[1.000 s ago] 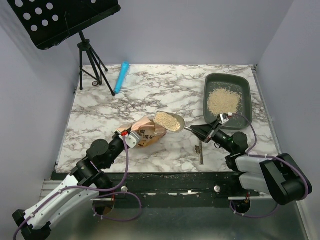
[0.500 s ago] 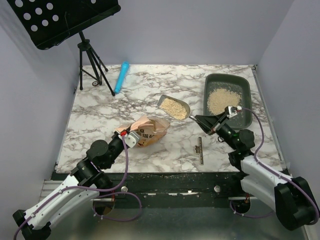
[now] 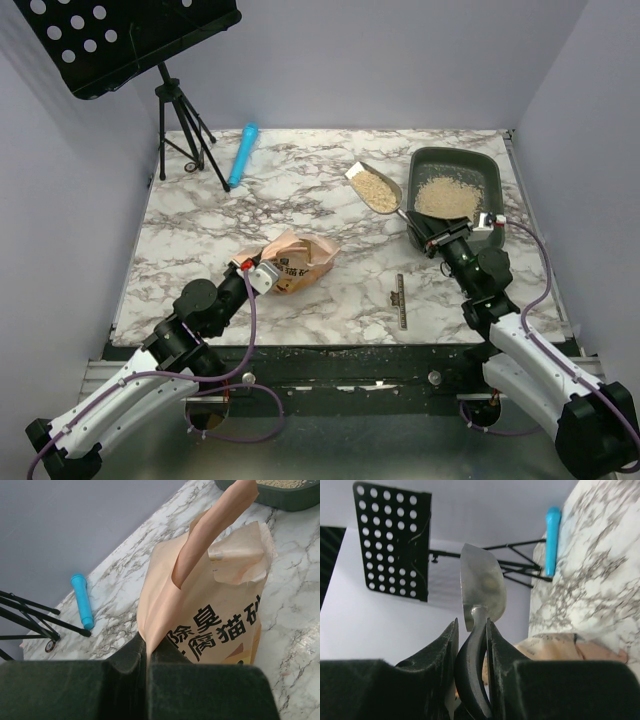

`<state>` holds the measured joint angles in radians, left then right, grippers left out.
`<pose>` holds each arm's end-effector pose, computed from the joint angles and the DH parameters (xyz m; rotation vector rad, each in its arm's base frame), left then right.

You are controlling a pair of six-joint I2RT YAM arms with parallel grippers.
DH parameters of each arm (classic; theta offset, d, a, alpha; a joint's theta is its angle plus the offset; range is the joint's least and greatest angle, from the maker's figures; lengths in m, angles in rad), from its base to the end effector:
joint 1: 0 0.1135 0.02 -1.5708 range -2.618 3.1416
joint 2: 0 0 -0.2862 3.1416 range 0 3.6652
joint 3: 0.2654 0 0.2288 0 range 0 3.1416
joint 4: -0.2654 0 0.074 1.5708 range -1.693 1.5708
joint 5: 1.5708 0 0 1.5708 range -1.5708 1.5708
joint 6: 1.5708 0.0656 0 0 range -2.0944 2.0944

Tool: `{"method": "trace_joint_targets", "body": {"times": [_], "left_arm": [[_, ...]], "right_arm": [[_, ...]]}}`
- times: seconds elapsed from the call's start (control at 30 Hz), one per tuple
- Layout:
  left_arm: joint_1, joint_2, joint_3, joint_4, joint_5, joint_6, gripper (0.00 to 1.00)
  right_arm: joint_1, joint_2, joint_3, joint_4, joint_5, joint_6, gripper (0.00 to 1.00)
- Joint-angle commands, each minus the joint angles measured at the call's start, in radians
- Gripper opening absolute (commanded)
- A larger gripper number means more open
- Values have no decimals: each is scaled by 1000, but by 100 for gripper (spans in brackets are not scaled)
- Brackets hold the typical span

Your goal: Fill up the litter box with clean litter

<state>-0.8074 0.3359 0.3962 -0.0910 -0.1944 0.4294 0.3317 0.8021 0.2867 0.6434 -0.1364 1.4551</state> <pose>0.0817 -0.0670 0.2768 0.8020 1.3875 -0.1379 0.1678 0.0672 0.2804 0.7660 1.4564 1.5237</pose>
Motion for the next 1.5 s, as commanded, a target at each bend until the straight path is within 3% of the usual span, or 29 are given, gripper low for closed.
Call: {"method": "trace_joint_targets", "body": {"times": [0.0,0.43,0.7,0.8,1.13,1.47], "left_arm": [[-3,-15,39,185,12,-12,0],[-4,-3,43,180,21,-15,0],[-4,8,39,183,30,-15,0],[-4,9,39,183,29,-15,0],[-4,9,41,183,27,-15,0],[-4,5,43,180,36,-20,0]], "right_arm": [[-7,-21,49,-33,239,-59,1],[-65,72,14,-19,578,-153,0],[-158,89,-61,-17,604,-183,1],[-181,91,-51,-88,598,-226,1],[-189,183,94,-330,555,-456,0],[-189,247,199,-366,494,-737,0]]}}
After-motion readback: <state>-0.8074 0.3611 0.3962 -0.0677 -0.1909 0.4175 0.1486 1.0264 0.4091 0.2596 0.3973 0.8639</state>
